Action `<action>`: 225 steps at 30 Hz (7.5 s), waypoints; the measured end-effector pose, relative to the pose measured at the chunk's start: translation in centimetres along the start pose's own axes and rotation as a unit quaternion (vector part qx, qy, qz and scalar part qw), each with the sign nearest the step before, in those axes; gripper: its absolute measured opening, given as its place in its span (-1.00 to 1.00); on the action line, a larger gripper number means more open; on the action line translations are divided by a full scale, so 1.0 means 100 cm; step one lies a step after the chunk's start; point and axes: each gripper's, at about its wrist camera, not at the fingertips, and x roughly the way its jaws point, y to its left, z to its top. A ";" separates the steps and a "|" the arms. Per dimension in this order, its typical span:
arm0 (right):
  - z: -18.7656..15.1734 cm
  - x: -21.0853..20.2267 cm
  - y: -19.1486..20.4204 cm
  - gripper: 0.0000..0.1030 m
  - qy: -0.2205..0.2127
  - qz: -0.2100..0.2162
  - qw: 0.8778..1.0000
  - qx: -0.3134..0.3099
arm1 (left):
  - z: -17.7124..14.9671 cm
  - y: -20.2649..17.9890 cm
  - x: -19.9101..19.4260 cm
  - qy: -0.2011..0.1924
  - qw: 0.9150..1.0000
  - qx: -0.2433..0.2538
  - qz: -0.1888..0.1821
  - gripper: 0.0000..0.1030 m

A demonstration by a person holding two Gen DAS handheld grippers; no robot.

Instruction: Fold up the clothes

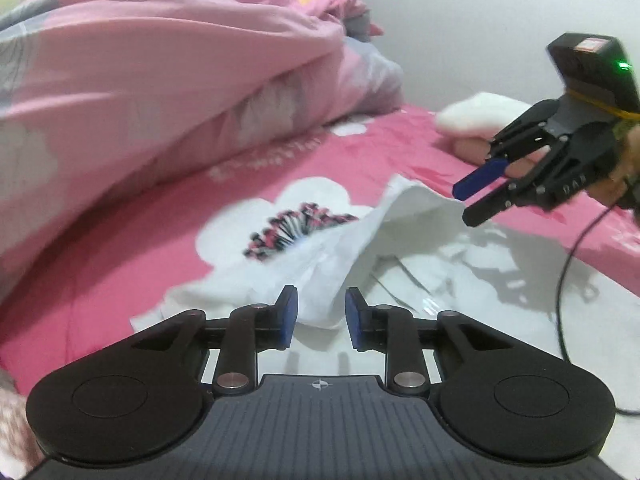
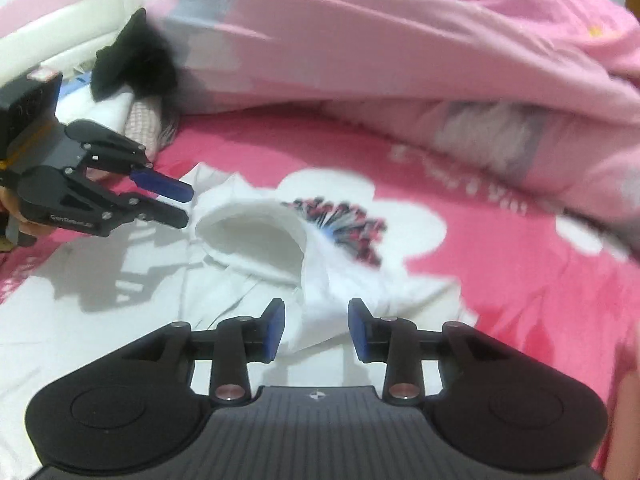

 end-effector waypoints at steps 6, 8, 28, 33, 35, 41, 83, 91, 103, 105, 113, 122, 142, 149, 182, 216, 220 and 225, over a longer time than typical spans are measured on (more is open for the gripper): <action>-0.014 -0.017 -0.017 -0.28 -0.001 0.029 0.996 0.081 | 0.006 0.018 -0.004 -0.010 0.998 -0.059 0.002 -0.33; -0.013 -0.018 -0.029 -0.28 -0.011 0.031 0.991 0.126 | 0.012 0.027 -0.001 -0.027 0.995 -0.096 0.009 -0.33; -0.017 0.028 -0.061 -0.48 -0.009 -0.033 0.984 0.173 | 0.011 -0.005 0.055 0.015 0.997 0.002 0.078 -0.14; -0.018 0.045 -0.106 -0.35 0.017 -0.009 0.954 0.299 | 0.018 -0.011 0.068 0.010 0.997 -0.024 0.074 -0.08; -0.021 0.061 -0.112 -0.35 0.031 0.002 0.948 0.318 | 0.016 -0.018 0.079 0.025 0.997 -0.013 0.076 -0.08; -0.020 0.074 -0.107 -1.00 0.012 -0.025 0.955 0.295 | 0.007 -0.029 0.092 0.029 0.994 0.023 0.098 -0.07; -0.188 -0.261 0.103 -0.04 -0.216 -0.057 0.948 0.225 | -0.018 -0.057 -0.255 0.027 0.979 -0.143 0.144 0.99; -0.286 -0.274 0.140 0.43 -0.197 -0.096 0.931 0.292 | -0.142 -0.084 -0.261 0.073 0.949 -0.285 0.115 0.99; -0.317 -0.235 0.116 0.47 -0.137 -0.152 0.909 0.363 | -0.206 -0.135 -0.206 0.089 0.959 -0.233 0.132 0.99; -0.319 -0.224 0.110 0.47 -0.122 -0.171 0.904 0.372 | -0.208 -0.139 -0.202 0.087 0.961 -0.218 0.143 1.00; -0.325 -0.211 0.102 0.72 -0.126 -0.161 0.899 0.387 | -0.215 -0.151 -0.187 0.080 0.967 -0.164 0.180 1.00; -0.321 -0.206 0.105 0.95 -0.125 -0.157 0.900 0.386 | -0.211 -0.147 -0.187 0.089 0.962 -0.188 0.178 1.00; -0.332 -0.211 0.091 1.00 -0.158 -0.110 0.873 0.449 | -0.211 -0.133 -0.196 0.058 0.946 -0.270 0.170 1.00; -0.335 -0.214 0.080 1.00 -0.154 -0.080 0.869 0.463 | -0.219 -0.125 -0.207 0.022 0.939 -0.312 0.142 1.00; -0.344 -0.227 0.071 -0.31 -0.116 -0.017 0.904 0.411 | -0.228 -0.150 -0.227 0.070 0.959 -0.220 0.165 0.08; -0.347 -0.208 0.093 -0.94 -0.037 0.016 0.914 0.405 | -0.260 -0.160 -0.225 0.102 0.956 -0.256 0.101 -0.81; -0.352 -0.209 0.090 -0.91 -0.036 0.015 0.905 0.423 | -0.261 -0.162 -0.221 0.104 0.958 -0.248 0.095 -0.77; -0.349 -0.212 0.101 -0.96 -0.044 0.030 0.912 0.407 | -0.256 -0.168 -0.225 0.090 0.965 -0.235 0.079 -0.99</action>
